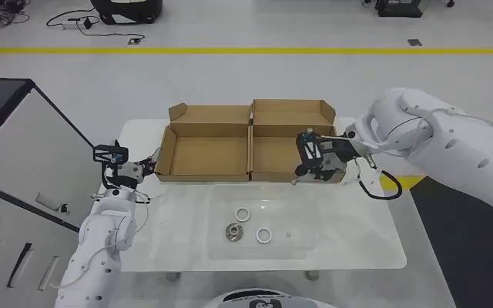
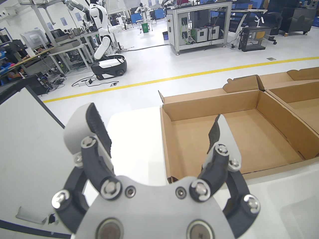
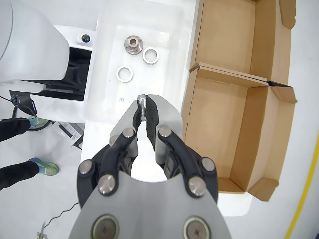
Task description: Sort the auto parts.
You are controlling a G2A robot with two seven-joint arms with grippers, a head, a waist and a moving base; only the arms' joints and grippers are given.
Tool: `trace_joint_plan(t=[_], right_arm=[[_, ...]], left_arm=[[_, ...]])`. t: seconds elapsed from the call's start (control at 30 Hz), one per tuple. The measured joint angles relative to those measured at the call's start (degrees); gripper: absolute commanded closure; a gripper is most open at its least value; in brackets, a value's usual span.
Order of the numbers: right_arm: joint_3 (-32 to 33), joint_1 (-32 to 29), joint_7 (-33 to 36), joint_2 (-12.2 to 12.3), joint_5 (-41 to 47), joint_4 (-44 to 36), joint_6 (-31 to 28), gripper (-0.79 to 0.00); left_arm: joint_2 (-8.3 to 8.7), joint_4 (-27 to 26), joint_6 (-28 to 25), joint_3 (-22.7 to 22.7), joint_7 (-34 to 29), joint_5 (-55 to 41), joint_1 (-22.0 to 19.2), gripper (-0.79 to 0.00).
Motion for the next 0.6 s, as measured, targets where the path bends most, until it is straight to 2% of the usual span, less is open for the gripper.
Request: trace_joint_plan(t=[0.3,0.47,0.6], right_arm=[[-2.4,3.1,-0.9,-3.9,1.0,2.6,-0.9,0.0],[-2.4,4.6,-2.3,-6.2,5.6,4.1,-0.9,0.0],[-2.1,4.9,-3.3,-7.2,9.3,5.3,-0.9,0.0]], left_arm=[[0.0,0.0,0.0,0.0,0.0,0.0,0.0,-0.785],[0.0,0.0,0.0,0.0,0.0,0.0,0.0,-0.785],[0.0,0.0,0.0,0.0,0.0,0.0,0.0,-0.785]])
